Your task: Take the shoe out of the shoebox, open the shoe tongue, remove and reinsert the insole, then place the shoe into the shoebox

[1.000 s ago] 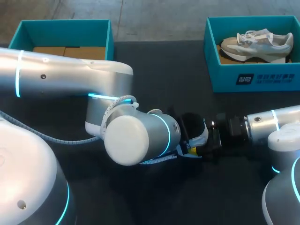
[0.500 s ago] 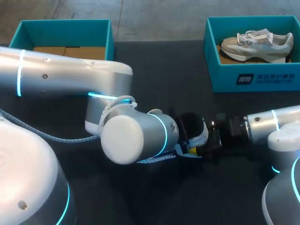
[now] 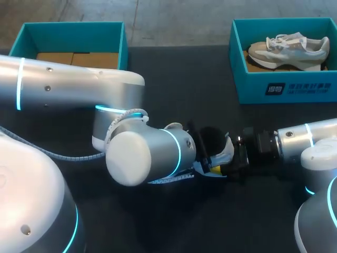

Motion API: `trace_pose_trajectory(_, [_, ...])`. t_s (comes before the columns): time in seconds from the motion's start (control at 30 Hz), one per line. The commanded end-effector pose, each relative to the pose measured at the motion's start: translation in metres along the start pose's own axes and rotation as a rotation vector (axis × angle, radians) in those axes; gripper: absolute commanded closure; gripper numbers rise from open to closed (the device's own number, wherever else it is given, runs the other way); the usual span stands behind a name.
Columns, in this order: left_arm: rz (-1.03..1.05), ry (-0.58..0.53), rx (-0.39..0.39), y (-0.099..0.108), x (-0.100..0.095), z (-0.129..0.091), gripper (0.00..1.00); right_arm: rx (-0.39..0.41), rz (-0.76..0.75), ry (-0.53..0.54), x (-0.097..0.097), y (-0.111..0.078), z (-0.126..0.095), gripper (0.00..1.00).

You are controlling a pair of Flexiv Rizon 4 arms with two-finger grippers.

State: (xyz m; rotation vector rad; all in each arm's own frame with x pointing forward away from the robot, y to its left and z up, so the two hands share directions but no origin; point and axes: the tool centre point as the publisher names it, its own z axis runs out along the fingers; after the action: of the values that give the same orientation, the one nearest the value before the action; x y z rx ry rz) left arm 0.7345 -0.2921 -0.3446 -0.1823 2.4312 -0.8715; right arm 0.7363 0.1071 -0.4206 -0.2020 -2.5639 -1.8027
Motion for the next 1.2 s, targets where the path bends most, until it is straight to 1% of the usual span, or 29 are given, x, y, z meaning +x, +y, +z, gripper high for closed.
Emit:
trace_pose_trajectory(0.03, [-0.001,0.0,0.018,-0.001,0.0,-0.01,1.0,0.002,0.0,-0.001,0.001,0.001,0.0,1.0])
trace_pose_trajectory(0.4, [-0.02,0.041,0.081,-0.019,0.001,-0.034,1.0,0.002,0.0,-0.001,0.001,0.001,0.0,1.0])
trace_pose_trajectory(0.63, [-0.04,0.078,0.112,-0.033,-0.002,-0.048,1.0,0.002,0.0,-0.001,0.001,0.001,0.0,1.0])
trace_pose_trajectory(0.77, [-0.054,0.109,0.132,-0.043,-0.006,-0.058,1.0,0.002,0.0,-0.001,0.001,0.001,0.0,1.0])
trace_pose_trajectory(0.9, [-0.06,0.113,0.153,-0.052,-0.009,-0.066,1.0,0.002,0.0,-0.001,0.001,0.001,0.0,1.0])
trace_pose_trajectory(1.2, [-0.087,0.156,0.185,-0.078,-0.013,-0.076,1.0,0.002,0.0,-0.001,0.001,0.001,0.0,1.0])
